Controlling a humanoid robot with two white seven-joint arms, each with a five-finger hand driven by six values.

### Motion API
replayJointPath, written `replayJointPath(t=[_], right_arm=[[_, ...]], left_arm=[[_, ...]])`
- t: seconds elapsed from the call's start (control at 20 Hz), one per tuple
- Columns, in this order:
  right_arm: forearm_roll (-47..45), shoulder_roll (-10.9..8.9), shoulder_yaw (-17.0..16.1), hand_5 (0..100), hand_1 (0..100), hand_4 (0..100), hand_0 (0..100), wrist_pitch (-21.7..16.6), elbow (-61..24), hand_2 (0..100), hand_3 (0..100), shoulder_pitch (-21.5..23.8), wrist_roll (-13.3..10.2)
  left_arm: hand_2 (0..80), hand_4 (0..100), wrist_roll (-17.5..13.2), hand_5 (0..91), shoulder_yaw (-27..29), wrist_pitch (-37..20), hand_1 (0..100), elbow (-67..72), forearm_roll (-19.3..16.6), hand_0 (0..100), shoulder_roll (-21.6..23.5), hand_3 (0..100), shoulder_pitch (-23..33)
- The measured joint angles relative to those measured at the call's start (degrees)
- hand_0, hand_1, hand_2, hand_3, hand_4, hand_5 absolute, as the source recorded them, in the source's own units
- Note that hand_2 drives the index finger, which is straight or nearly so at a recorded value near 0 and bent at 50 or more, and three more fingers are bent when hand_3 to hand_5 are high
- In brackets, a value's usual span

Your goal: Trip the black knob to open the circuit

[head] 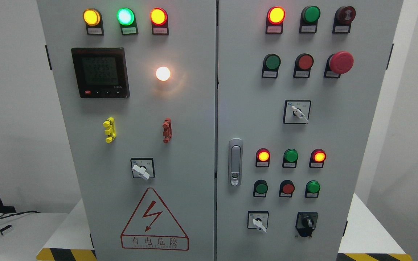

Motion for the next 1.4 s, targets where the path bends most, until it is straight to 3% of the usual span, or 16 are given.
replayJointPath(t=[0.15,0.35,0.45,0.7,0.85,1.0,1.1,1.2,1.3,1.4], right_arm=[[-0.65,-0.1,0.32,0,31,0,16,0.48,-5.85,0,0,4.94,0.47],[-4.37,-1.77,0.59,0,34,0,16,0.03,-15.63,0,4,12.4,1.73],[-6.09,-2.89,0.7,2,34,1,16,-2.91,-21.2,0,7,16.27,1.97],[-9.08,-5.43,0.42,9,39,11,15,-14.8,-34.67,5,15,26.15,2.1],[-14.02,-7.11,-0.54,14,41,16,16,-18.52,-43.73,10,21,32.04,2.06],[-18.83,-8.97,-2.55,17,44,20,16,-20.09,-53.63,13,24,37.2,0.06],[-21.28,-10.07,-4.43,28,48,36,16,-20.55,-59.65,18,35,39.31,-1.94],[-23.94,-11.24,-6.37,33,49,44,16,-20.66,-65.26,20,42,40.78,-3.65],[-26.32,-12.44,-8.34,44,51,54,17,-20.66,-70.3,21,55,41.78,-5.62],[-28.11,-13.56,-10.27,67,54,67,18,-20.66,-75.19,22,76,42.19,-7.11]], left_arm=[[0.0,0,0.0,0.0,0.0,0.0,39,0.0,0.0,12,0.0,0,0.0],[0.0,0,0.0,0.0,0.0,0.0,39,0.0,0.0,12,0.0,0,0.0],[0.0,0,0.0,0.0,0.0,0.0,39,0.0,0.0,12,0.0,0,0.0],[0.0,0,0.0,0.0,0.0,0.0,39,0.0,0.0,12,0.0,0,0.0],[0.0,0,0.0,0.0,0.0,0.0,39,0.0,0.0,12,0.0,0,0.0],[0.0,0,0.0,0.0,0.0,0.0,39,0.0,0.0,12,0.0,0,0.0],[0.0,0,0.0,0.0,0.0,0.0,39,0.0,0.0,12,0.0,0,0.0],[0.0,0,0.0,0.0,0.0,0.0,39,0.0,0.0,12,0.0,0,0.0],[0.0,0,0.0,0.0,0.0,0.0,39,0.0,0.0,12,0.0,0,0.0],[0.0,0,0.0,0.0,0.0,0.0,39,0.0,0.0,12,0.0,0,0.0]])
